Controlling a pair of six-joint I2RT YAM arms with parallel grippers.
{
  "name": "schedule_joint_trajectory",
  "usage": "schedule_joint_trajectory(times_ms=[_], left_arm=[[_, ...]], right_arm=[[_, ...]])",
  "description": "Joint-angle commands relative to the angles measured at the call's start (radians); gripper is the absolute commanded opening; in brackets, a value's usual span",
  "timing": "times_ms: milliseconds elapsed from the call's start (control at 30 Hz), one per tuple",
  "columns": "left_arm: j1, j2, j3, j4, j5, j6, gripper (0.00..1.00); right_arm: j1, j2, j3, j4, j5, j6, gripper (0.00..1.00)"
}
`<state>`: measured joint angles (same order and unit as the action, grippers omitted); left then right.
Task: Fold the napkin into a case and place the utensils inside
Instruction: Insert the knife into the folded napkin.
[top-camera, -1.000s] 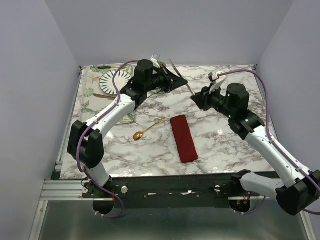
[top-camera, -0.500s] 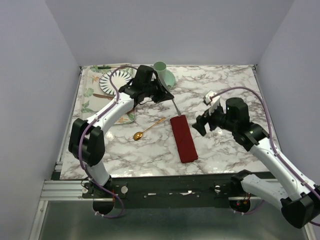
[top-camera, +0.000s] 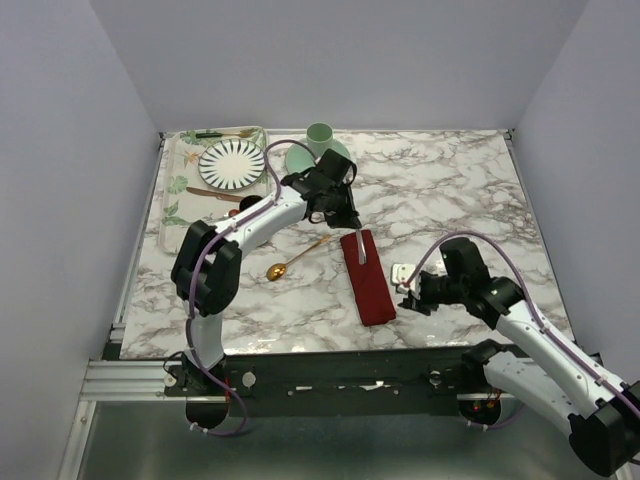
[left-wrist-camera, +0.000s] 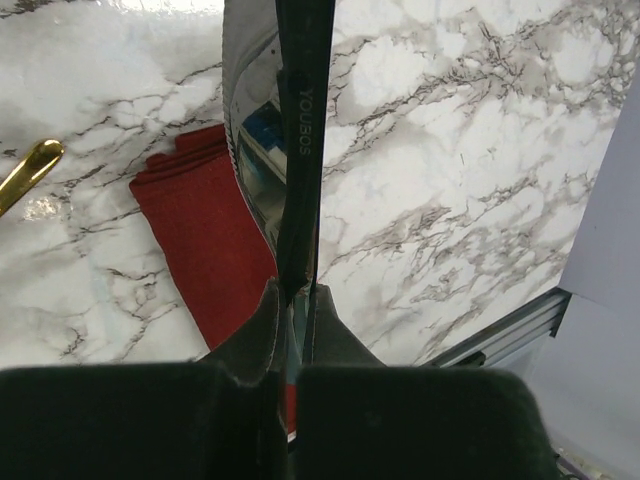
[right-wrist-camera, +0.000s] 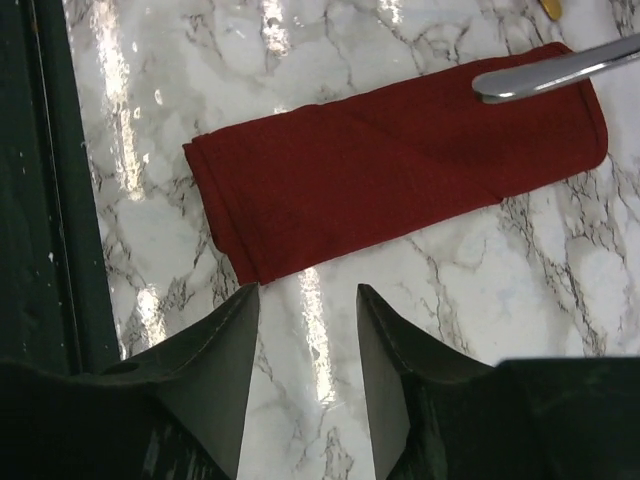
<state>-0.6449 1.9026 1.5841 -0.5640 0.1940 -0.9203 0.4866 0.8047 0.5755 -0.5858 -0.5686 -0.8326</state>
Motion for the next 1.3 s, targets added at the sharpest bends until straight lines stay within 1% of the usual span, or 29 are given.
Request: schedule_joint_trajectory(times_ms=[0,100,233,267,333,467,500,667,733,767,833,900,1000,1033,1100,1167,1267], left_arm=[[-0.025,0.030,0.054,-0.043,-0.088,0.009,0.00],[-0.033,0.044,0.068,-0.048,-0.096,0.026,0.00],[-0.006,0.035,0.050,-0.048,-0.103,0.032,0.00],[0.011,0.023,0.036,-0.048,-0.100,0.034,0.00],[0.022,0.009,0.024,-0.045,-0.100,0.044,0.00],[0.051,-0.042,-0.010,-0.040,-0.090,0.069,0.00],[0.066,-0.051,-0.019,-0.033,-0.087,0.069,0.00],[0.102,-0.083,-0.044,-0.054,-0.097,0.103,0.00],[0.114,-0.086,-0.042,-0.063,-0.093,0.129,0.00],[0.119,-0.088,-0.036,-0.066,-0.093,0.133,0.00],[0.123,-0.085,-0.029,-0.070,-0.088,0.141,0.00],[0.126,-0.070,-0.006,-0.073,-0.084,0.147,0.00],[0.126,-0.028,0.049,-0.079,-0.064,0.159,0.00],[0.123,-0.013,0.068,-0.082,-0.056,0.161,0.00],[0.099,0.032,0.141,-0.102,-0.085,0.196,0.00],[0.084,0.074,0.216,-0.122,-0.093,0.219,0.00],[0.060,0.116,0.281,-0.140,-0.100,0.231,0.00]], right_arm=[[0.038,0.011,-0.051,-0.019,-0.091,-0.216,0.49],[0.090,0.016,-0.078,-0.025,-0.103,-0.292,0.45],[0.159,0.031,-0.120,-0.011,-0.123,-0.367,0.36],[0.174,0.056,-0.121,0.003,-0.119,-0.375,0.30],[0.214,0.088,-0.124,0.024,-0.106,-0.373,0.27],[0.254,0.201,-0.129,0.108,-0.048,-0.372,0.27],[0.262,0.250,-0.128,0.133,-0.022,-0.364,0.26],[0.282,0.404,-0.071,0.248,0.042,-0.287,0.24],[0.296,0.454,-0.033,0.267,0.058,-0.257,0.24],[0.303,0.467,-0.025,0.302,0.067,-0.246,0.24],[0.334,0.504,0.004,0.333,0.122,-0.214,0.25],[0.342,0.565,0.030,0.339,0.153,-0.195,0.24],[0.348,0.590,0.064,0.343,0.179,-0.178,0.25],[0.351,0.588,0.069,0.346,0.179,-0.178,0.27],[0.380,0.576,0.069,0.366,0.185,-0.169,0.33],[0.408,0.582,0.092,0.371,0.217,-0.137,0.37],[0.435,0.584,0.098,0.362,0.249,-0.115,0.40]])
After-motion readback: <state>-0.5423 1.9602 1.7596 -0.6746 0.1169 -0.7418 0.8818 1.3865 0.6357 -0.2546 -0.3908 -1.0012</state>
